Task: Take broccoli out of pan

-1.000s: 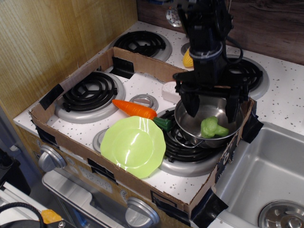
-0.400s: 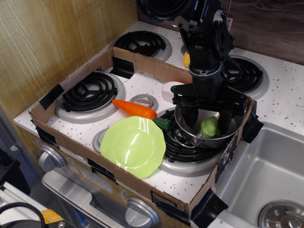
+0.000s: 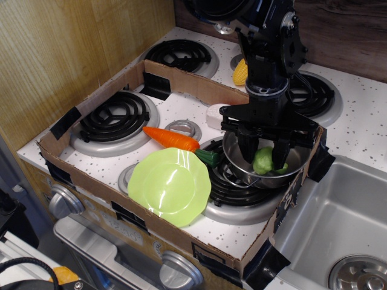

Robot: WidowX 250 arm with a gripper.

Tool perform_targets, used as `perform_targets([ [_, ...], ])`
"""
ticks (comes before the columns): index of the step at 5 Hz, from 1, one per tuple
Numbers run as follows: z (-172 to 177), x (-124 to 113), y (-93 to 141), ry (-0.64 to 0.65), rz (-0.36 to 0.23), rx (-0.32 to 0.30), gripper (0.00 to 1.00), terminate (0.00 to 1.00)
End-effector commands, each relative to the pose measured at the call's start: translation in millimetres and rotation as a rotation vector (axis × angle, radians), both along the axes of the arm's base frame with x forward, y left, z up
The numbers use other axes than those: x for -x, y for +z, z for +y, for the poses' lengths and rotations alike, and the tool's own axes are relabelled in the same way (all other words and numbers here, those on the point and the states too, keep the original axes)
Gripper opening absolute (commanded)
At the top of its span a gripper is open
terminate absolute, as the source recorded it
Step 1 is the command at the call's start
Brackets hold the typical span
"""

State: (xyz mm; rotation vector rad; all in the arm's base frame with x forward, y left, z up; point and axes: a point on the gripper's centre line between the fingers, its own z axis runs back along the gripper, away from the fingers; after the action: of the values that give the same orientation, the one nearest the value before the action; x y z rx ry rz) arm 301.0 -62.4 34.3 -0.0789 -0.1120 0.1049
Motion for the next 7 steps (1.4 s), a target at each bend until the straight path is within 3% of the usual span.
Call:
perform_targets([
  [1,8.2,-18.7,69.4,-0.019,-0.068,0.003,0.0,0.0],
  [2,32.8,-15.9,94.0,-0.019,-0.09,-0.045,0.0,0.0],
  [3,68.1,-2.8,104.7,0.007,-0.076,-0.069,0.0,0.0],
  [5,137.6,24.5,97.6,-0.042,-0.029,-0.193,0.0,0.0],
  [6,154.8,41.9,84.6,-0.018,-0.015,-0.208,0.0,0.0],
  [7,170.2,57.6,63.3,0.023,-0.042,-0.22,0.0,0.0],
])
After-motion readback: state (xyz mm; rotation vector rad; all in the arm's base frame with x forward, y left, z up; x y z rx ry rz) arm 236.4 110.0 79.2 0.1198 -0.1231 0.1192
